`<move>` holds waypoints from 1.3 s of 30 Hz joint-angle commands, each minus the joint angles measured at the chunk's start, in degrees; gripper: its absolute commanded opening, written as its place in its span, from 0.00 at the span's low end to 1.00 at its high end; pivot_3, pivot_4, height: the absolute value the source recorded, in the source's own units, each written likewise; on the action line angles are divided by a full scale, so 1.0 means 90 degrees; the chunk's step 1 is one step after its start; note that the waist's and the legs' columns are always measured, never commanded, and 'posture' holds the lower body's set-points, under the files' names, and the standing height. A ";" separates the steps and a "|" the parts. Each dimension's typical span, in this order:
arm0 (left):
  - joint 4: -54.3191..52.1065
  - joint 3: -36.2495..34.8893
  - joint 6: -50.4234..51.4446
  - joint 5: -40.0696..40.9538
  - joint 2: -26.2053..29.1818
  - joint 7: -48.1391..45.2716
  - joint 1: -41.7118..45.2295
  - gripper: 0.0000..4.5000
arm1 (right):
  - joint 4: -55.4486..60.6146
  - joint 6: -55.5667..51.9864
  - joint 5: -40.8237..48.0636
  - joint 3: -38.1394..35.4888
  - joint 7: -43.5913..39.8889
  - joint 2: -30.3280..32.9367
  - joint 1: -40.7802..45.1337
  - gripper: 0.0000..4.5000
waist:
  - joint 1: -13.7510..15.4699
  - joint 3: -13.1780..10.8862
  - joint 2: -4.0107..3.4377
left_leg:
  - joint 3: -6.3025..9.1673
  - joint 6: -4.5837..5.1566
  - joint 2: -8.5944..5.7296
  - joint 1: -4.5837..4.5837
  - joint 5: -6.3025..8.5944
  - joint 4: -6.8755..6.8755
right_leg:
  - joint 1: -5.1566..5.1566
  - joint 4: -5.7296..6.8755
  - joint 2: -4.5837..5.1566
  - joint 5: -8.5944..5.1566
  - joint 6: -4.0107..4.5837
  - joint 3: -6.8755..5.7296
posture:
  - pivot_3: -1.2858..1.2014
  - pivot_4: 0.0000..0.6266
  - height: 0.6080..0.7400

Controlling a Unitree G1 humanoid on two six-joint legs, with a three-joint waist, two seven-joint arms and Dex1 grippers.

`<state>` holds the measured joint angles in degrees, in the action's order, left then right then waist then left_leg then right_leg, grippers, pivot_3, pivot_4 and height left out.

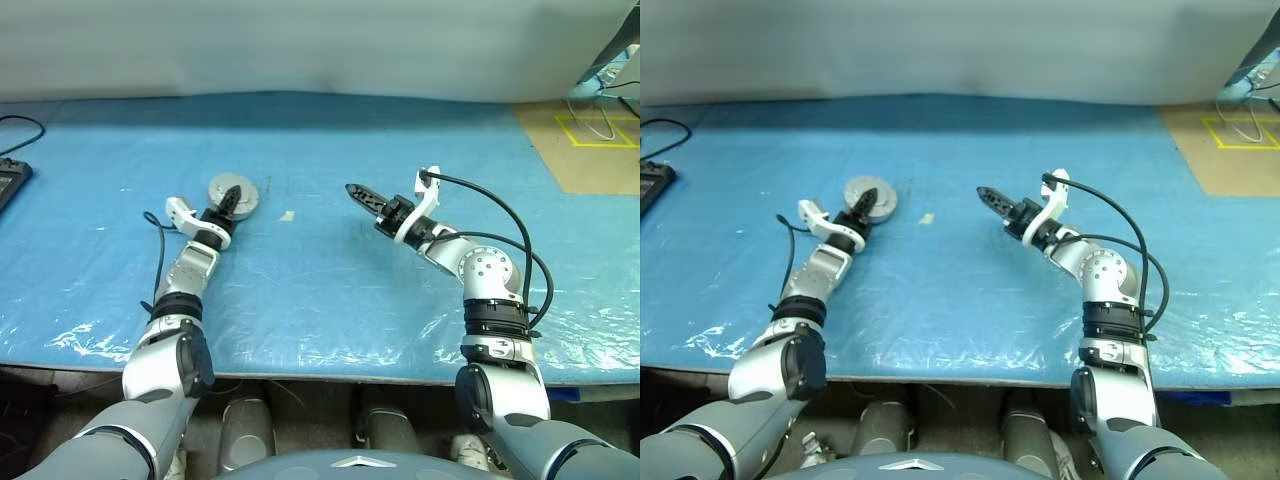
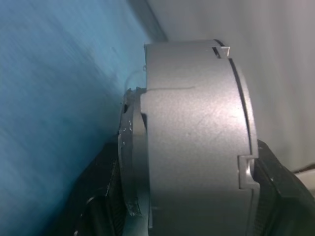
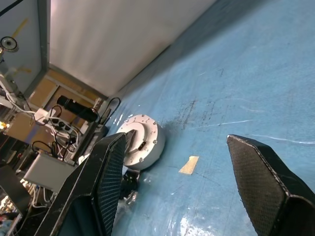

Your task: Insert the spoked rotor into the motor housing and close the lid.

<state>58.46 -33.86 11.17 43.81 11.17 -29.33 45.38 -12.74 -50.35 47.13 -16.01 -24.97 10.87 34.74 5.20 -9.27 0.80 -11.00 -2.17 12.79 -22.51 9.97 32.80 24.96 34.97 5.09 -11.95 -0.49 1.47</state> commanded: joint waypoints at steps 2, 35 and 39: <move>0.0687 -0.0224 -0.0567 -0.0180 0.0312 0.0462 0.0683 0.60 | 0.0214 0.0056 -0.0017 0.0030 -0.0098 0.0025 0.0004 0.76 | 0.0037 0.0000 0.0000 | 0.0001 0.0000 -0.0001 -0.0009 0.0000 0.0000 | 0.0000 -0.0004 0.0002 0.0001 -0.0002 0.0000 | 0.52 0.24 1.00; -0.1397 0.1057 -0.1504 -0.1057 0.0411 -0.2458 -0.0116 0.99 | 0.0292 0.3122 -0.2386 0.1177 -0.1085 0.0628 -0.0647 0.77 | 0.0094 -0.0001 0.0001 | 0.0107 -0.0002 -0.0009 -0.0079 -0.0001 0.0025 | -0.0035 -0.0013 0.0024 -0.0002 0.0005 -0.0152 | 0.52 0.24 1.00; -0.2598 0.2090 -0.0673 -0.1341 0.0382 -0.3243 -0.0713 0.99 | 0.0178 0.3867 -0.3019 0.1524 -0.1524 0.1067 -0.0941 0.77 | 0.0050 -0.0001 0.0001 | 0.0105 -0.0001 -0.0002 -0.0074 0.0000 0.0025 | -0.0034 -0.0012 0.0026 -0.0014 0.0025 -0.0148 | 0.52 0.24 1.00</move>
<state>39.13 -17.01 3.34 32.48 13.92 -56.09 39.32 -11.79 -18.39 21.37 -2.68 -37.15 19.67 26.41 5.65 -9.27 0.81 -10.06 -2.18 12.78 -23.16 9.97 33.03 24.65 34.87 5.32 -12.08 -0.25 0.15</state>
